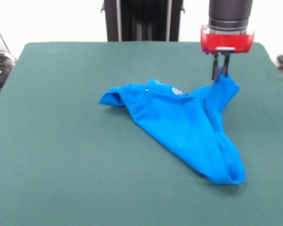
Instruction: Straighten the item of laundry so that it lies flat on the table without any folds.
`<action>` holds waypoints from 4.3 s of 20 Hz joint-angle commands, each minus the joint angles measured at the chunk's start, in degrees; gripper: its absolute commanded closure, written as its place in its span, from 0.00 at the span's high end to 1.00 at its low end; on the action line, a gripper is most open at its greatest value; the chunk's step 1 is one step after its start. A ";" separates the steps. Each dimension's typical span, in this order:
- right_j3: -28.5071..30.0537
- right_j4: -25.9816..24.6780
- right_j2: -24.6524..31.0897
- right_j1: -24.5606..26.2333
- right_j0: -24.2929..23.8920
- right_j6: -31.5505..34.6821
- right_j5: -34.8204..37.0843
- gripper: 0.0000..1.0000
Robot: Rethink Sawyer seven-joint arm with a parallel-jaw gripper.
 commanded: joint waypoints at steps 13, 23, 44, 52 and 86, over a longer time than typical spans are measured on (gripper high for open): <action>8.15 7.69 2.74 4.50 6.33 18.00 -6.30 0.00; 1.13 16.81 1.40 8.56 13.01 18.44 -5.38 0.00; -1.45 20.21 0.01 6.49 9.06 10.46 0.70 1.00; -5.80 15.78 -5.63 4.15 6.64 5.72 10.53 1.00; 1.07 -1.33 2.83 7.67 -6.66 3.55 -0.88 1.00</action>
